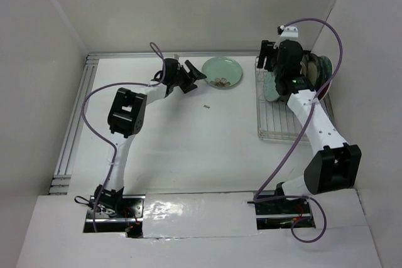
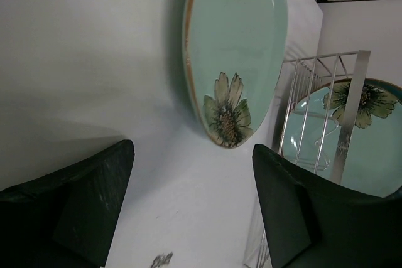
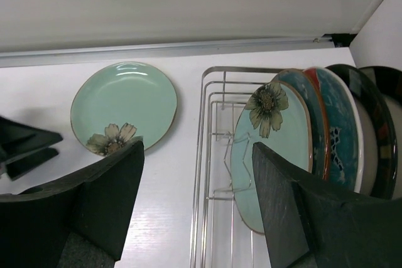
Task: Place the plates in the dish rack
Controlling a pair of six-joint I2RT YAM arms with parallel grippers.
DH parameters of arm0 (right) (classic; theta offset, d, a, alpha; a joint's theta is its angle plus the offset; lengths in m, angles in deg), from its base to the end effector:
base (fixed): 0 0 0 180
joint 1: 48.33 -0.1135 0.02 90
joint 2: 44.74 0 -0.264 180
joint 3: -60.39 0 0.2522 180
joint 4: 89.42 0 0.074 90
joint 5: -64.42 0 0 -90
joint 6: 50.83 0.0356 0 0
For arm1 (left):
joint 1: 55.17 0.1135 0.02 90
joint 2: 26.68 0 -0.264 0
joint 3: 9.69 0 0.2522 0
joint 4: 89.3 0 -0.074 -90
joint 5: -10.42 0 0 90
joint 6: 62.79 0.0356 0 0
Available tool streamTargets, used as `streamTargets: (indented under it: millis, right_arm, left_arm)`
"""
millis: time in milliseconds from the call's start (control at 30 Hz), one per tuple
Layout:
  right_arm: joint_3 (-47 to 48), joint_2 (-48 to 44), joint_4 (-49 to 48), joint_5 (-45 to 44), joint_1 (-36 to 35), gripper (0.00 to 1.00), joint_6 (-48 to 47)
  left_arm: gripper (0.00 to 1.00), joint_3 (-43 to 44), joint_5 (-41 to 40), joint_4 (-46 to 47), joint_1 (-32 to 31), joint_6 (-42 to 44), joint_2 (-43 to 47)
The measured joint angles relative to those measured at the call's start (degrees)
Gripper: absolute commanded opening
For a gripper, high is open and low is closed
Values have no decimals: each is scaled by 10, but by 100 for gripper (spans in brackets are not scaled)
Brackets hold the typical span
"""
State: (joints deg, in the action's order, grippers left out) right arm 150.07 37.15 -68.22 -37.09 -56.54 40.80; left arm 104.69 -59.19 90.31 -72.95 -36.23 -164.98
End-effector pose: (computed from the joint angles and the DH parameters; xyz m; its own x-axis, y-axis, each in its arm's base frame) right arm 0.3361 0.0413 0.3838 -0.2280 -0.0047 -0.9737 0.0587 0.9981 -0.0186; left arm 0.5157 -0.1784 0.1427 -0.7017 -0.6554 -0.2792 -0.0875 0.4682 -0.8793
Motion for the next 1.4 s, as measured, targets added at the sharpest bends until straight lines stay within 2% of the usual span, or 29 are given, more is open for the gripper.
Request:
streamTargets:
  millis: [233,367,500,533,633,800,900,1000,1200,1400]
  right_arm:
    - [-7,-9,7,1,-4,77,12]
    - [-12,-12,9,3,-7,77,19]
    - [-17,-15,13,9,-8,77,29]
    - [-19,-16,14,13,-8,77,33]
    - [-23,-19,16,23,-10,78,38]
    - [-25,-24,27,40,-14,78,43]
    - [-25,-26,34,66,-17,80,45]
    - [-23,-22,43,97,-20,81,46]
    - [-20,5,49,156,-41,86,65]
    - [-20,38,47,223,-47,88,94]
  left_arm:
    - [80,90,-38,-19,-29,-45,-59]
    - [67,122,-54,-22,-36,-76,-83]
    - [33,149,-66,-28,-37,-96,-109]
    - [18,148,-68,-28,-37,-103,-111]
    - [1,135,-73,-20,-37,-120,-112]
    - [0,83,-77,19,-34,-122,-89]
    - [0,20,-74,38,-29,-108,-50]
    - [0,-81,-63,65,-16,-89,9]
    - [0,-276,17,135,46,-53,116]
    - [0,-372,91,188,99,-27,170]
